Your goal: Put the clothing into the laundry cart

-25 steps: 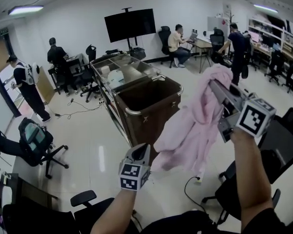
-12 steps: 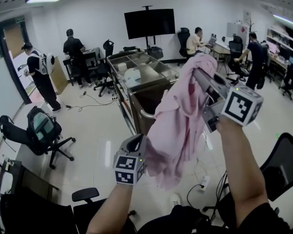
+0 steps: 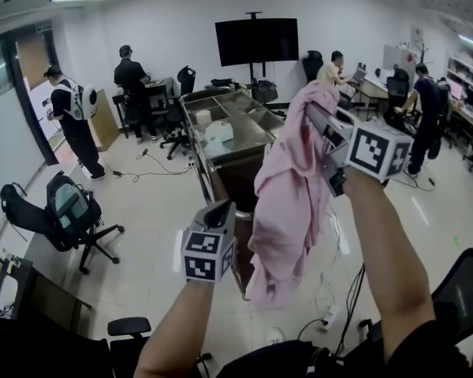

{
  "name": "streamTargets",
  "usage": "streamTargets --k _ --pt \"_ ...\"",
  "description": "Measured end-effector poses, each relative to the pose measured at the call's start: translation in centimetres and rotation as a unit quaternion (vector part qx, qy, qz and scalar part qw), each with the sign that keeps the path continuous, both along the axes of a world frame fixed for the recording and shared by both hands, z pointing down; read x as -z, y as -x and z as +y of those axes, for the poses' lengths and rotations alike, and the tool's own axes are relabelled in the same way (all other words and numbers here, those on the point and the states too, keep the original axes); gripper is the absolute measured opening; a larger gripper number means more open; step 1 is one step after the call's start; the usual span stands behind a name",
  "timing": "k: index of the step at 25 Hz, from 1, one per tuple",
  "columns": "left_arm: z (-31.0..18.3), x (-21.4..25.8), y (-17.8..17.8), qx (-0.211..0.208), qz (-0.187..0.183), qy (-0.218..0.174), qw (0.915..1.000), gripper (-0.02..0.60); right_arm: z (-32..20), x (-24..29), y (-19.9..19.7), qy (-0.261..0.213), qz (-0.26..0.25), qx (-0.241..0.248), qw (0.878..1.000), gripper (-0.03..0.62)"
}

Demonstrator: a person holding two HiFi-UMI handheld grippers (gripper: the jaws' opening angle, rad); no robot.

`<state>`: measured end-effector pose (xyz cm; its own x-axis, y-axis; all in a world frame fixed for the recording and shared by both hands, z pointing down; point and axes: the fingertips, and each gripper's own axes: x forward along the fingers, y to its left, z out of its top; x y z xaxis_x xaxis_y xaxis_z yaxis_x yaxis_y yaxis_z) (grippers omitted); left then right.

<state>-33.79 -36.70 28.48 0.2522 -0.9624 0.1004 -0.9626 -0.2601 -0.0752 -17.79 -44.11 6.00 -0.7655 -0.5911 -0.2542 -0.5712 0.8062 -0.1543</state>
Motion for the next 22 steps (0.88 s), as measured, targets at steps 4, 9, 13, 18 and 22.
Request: streamTargets --k 4,9,13,18,22 --pt "-4.7 -0.4 -0.8 0.011 -0.008 0.005 0.9999 -0.002 -6.2 -0.3 0.1 0.005 0.002 0.001 1.0 0.091" --pt "-9.7 -0.6 -0.9 0.034 -0.015 0.012 0.9992 -0.002 -13.4 -2.2 1.8 0.021 0.028 0.015 0.999 0.092" --pt "-12.9 -0.4 0.0 0.056 -0.016 0.01 0.9982 -0.002 -18.7 -5.4 4.1 0.04 0.057 0.025 0.997 0.092" --pt "-15.9 -1.5 1.1 0.076 -0.013 0.025 0.9967 -0.002 -24.5 -10.4 5.9 0.081 0.09 0.02 0.992 0.092" --pt "-18.2 -2.4 1.6 0.079 -0.004 0.038 0.9962 -0.002 -27.8 -14.2 6.8 0.116 0.112 0.008 0.987 0.094"
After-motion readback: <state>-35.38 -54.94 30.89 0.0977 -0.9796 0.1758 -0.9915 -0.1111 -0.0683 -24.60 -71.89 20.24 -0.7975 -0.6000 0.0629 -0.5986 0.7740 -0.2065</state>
